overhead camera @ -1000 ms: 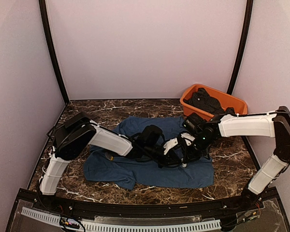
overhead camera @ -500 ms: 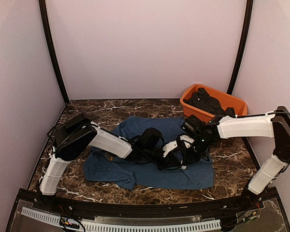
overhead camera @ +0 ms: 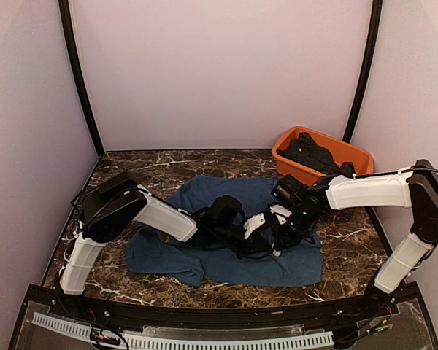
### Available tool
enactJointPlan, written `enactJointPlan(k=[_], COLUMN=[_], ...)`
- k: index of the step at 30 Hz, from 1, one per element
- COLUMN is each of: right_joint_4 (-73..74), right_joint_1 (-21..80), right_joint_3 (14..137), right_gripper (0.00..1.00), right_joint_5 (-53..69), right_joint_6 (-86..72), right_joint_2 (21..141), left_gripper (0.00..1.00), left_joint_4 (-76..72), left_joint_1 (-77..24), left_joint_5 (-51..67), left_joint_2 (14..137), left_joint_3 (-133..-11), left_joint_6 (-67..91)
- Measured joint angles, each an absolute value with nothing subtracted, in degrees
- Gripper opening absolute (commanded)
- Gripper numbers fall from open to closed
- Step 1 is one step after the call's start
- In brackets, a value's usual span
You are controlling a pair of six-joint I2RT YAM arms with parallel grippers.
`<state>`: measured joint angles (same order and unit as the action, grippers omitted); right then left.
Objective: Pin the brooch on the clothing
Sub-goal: Cross the brooch on the flattened clothing.
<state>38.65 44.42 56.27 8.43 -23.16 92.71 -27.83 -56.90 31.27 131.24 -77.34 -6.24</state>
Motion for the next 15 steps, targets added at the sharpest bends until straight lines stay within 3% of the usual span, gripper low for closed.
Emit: enactJointPlan(k=[15], right_joint_4=[36.97], right_joint_1=[43.88], right_joint_3=[55.31], right_gripper=[0.00], right_joint_5=[10.13], right_joint_6=[-24.47], right_joint_2=[92.25], left_gripper=[0.01], left_joint_4=[-30.87], left_joint_1=[-56.77], left_joint_5=[31.48], left_joint_2=[131.11], left_joint_3=[-75.94], left_joint_6=[-5.17])
